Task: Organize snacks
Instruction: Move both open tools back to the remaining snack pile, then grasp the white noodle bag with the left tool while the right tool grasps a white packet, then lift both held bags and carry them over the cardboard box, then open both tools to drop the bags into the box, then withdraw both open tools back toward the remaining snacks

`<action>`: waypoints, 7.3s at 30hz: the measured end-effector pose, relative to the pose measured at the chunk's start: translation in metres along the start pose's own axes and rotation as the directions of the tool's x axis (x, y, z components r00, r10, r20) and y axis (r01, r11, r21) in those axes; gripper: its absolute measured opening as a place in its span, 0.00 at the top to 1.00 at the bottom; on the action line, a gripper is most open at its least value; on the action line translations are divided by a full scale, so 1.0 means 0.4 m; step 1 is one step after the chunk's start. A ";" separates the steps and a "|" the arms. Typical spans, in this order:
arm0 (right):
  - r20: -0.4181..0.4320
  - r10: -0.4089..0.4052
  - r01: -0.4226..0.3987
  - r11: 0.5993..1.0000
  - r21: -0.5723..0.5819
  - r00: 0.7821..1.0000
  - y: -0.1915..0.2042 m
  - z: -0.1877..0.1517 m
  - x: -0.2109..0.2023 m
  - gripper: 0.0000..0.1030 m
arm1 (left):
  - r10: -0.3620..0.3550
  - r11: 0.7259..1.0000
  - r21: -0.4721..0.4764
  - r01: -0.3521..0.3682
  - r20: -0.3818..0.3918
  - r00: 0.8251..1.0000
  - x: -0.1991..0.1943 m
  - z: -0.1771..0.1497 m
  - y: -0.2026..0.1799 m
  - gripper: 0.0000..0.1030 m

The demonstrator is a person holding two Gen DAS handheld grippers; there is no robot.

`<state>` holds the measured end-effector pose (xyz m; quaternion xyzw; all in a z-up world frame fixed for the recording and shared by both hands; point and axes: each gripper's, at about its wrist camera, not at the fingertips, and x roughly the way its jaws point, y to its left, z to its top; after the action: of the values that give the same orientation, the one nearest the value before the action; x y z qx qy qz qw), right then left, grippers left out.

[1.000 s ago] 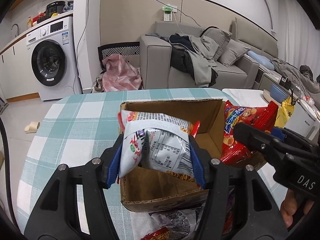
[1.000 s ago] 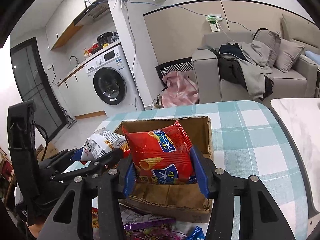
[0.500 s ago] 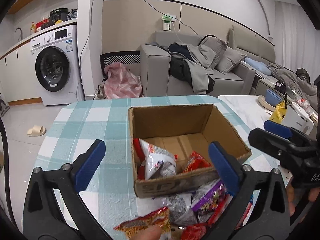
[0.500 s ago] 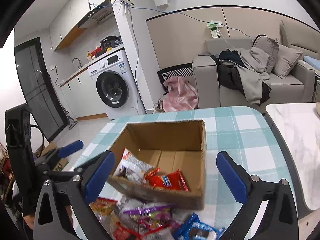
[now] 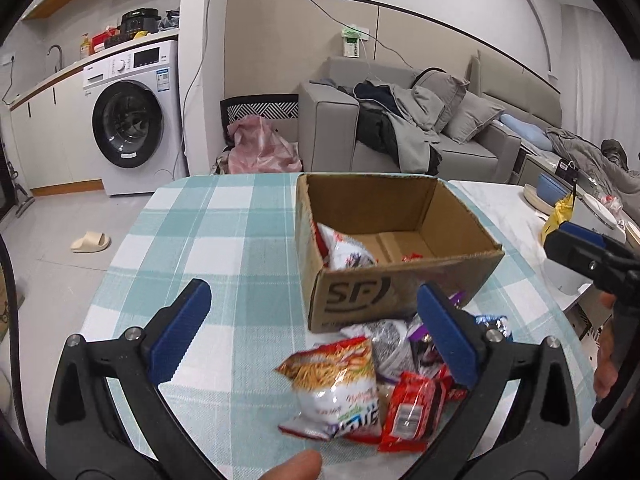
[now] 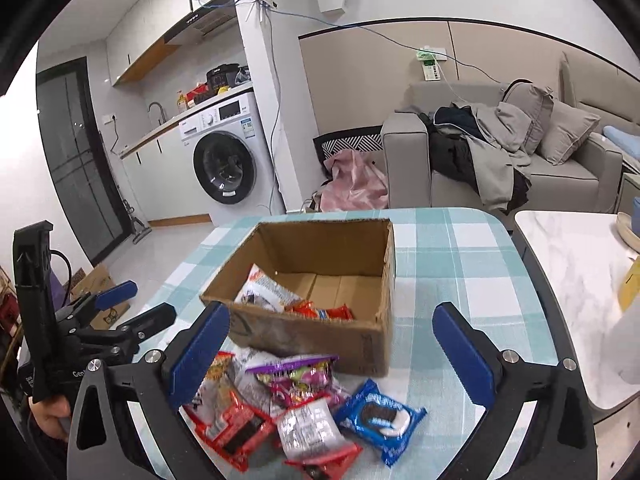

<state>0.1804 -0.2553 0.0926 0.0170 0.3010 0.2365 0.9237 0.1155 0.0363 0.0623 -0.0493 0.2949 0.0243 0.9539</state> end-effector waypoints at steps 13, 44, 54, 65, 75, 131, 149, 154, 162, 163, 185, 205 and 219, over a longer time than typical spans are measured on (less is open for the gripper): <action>-0.065 -0.020 0.016 0.998 -0.061 0.998 0.029 -0.109 -0.010 0.00 | 0.010 1.000 -0.004 -0.010 -0.018 1.000 -0.049 -0.102 0.021 0.00; -0.282 0.055 -0.084 0.992 -0.091 0.958 0.032 -0.237 0.149 0.01 | 0.021 1.000 0.015 -0.019 -0.161 0.987 0.092 -0.151 0.008 0.00; -0.282 0.091 -0.120 0.989 -0.090 0.955 0.044 -0.252 0.170 0.10 | 0.017 0.999 0.046 -0.010 -0.168 0.986 0.110 -0.164 -0.006 0.00; -0.283 0.114 -0.147 0.984 -0.098 0.952 0.044 -0.258 0.168 0.32 | 0.032 0.998 0.060 -0.021 -0.178 0.984 0.120 -0.169 -0.001 0.00; -0.291 0.068 -0.117 0.981 -0.154 0.954 0.050 -0.267 0.173 0.40 | 0.011 0.999 0.053 0.000 -0.199 0.980 0.132 -0.177 0.003 0.00; -0.054 0.086 -0.091 0.991 -0.098 0.995 0.050 -0.061 0.002 0.48 | -0.113 0.993 0.031 0.115 -0.037 0.993 -0.022 0.017 -0.074 0.58; -0.012 0.075 -0.076 0.996 -0.041 0.997 0.041 0.027 0.019 0.48 | -0.070 0.997 0.025 0.071 -0.025 0.997 0.035 0.127 -0.092 0.58; -0.011 0.072 -0.073 0.997 -0.037 0.997 0.039 0.042 0.037 0.48 | -0.077 0.997 0.024 0.077 -0.025 0.997 0.054 0.139 -0.086 0.58; 0.002 0.065 -0.065 0.998 -0.006 0.998 0.032 0.077 0.080 0.48 | -0.081 0.996 0.023 0.082 -0.032 0.996 0.110 0.184 -0.085 0.58; 0.001 0.065 -0.065 0.998 -0.002 0.998 0.032 0.079 0.089 0.48 | -0.082 0.996 0.024 0.083 -0.032 0.996 0.117 0.190 -0.084 0.58; -0.085 0.045 -0.037 0.995 0.093 0.995 -0.019 0.095 0.293 0.48 | -0.073 0.996 0.045 0.078 -0.097 0.993 0.368 0.217 -0.110 0.58; -0.068 -0.020 0.024 0.998 0.055 0.997 -0.024 0.082 0.329 0.41 | -0.103 0.991 0.065 0.114 -0.154 0.983 0.437 0.182 -0.136 0.51; -0.043 0.000 0.001 1.000 0.026 0.999 -0.037 0.064 0.162 0.00 | -0.063 0.997 0.036 0.066 -0.073 0.995 0.237 0.152 -0.093 0.01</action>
<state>0.2468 -0.2367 0.0754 0.0239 0.3237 0.2325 0.9168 0.2307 0.0073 0.0617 -0.0412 0.3278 -0.0140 0.9437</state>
